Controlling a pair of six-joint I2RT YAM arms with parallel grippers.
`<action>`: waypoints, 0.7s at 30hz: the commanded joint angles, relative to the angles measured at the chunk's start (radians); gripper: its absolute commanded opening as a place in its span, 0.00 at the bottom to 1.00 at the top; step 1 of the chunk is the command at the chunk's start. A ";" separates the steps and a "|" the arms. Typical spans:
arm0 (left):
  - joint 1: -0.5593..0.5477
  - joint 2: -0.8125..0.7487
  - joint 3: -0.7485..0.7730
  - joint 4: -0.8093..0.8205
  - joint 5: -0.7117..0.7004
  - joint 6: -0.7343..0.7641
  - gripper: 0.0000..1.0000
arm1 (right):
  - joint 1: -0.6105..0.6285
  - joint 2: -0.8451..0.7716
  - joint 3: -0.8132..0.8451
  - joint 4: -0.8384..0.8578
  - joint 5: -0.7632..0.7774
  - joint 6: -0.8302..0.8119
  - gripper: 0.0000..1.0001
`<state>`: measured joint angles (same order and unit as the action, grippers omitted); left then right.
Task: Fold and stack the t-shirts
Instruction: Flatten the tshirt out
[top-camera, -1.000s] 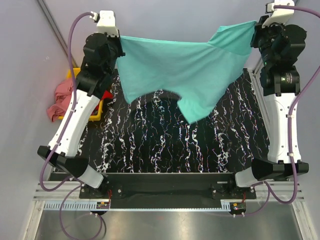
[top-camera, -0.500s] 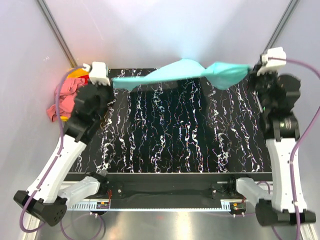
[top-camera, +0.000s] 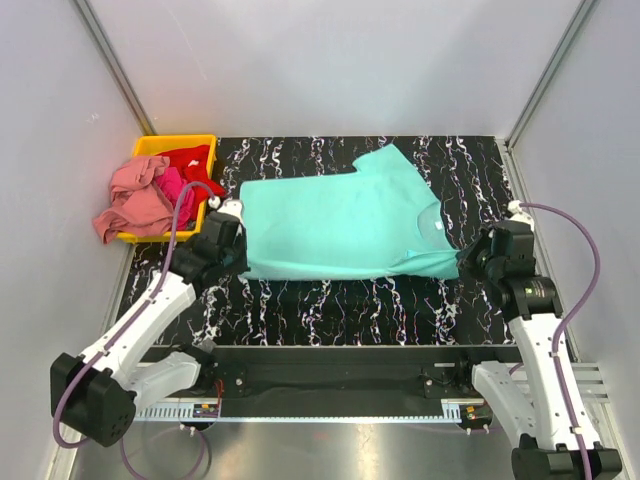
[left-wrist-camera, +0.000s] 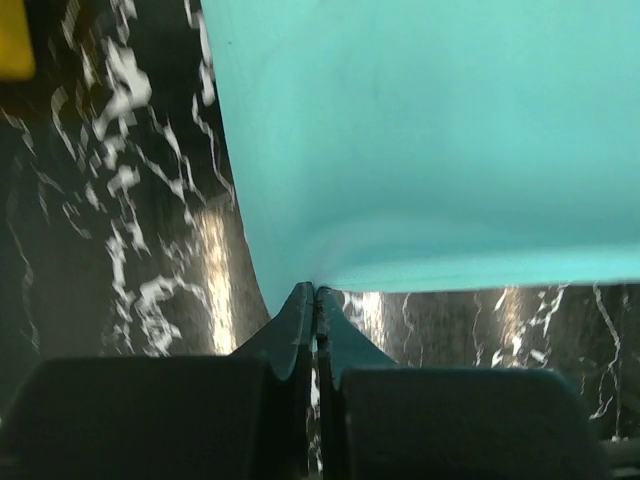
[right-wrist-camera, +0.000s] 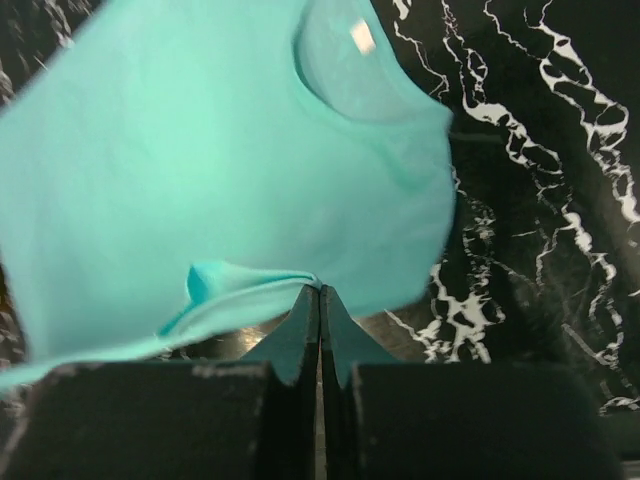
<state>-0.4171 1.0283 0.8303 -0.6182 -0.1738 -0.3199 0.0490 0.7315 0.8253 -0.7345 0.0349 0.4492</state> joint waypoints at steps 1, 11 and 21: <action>0.003 -0.036 -0.049 -0.011 0.042 -0.122 0.00 | 0.006 0.019 0.098 -0.072 0.063 0.221 0.00; 0.003 -0.054 -0.146 0.008 0.004 -0.225 0.00 | 0.006 -0.202 -0.153 -0.114 -0.038 0.375 0.00; 0.003 0.027 -0.132 -0.047 -0.087 -0.318 0.00 | 0.006 0.029 -0.137 0.047 0.019 0.224 0.00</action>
<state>-0.4171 1.0420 0.6827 -0.6605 -0.1848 -0.5850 0.0505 0.6979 0.6613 -0.7650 -0.0051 0.7303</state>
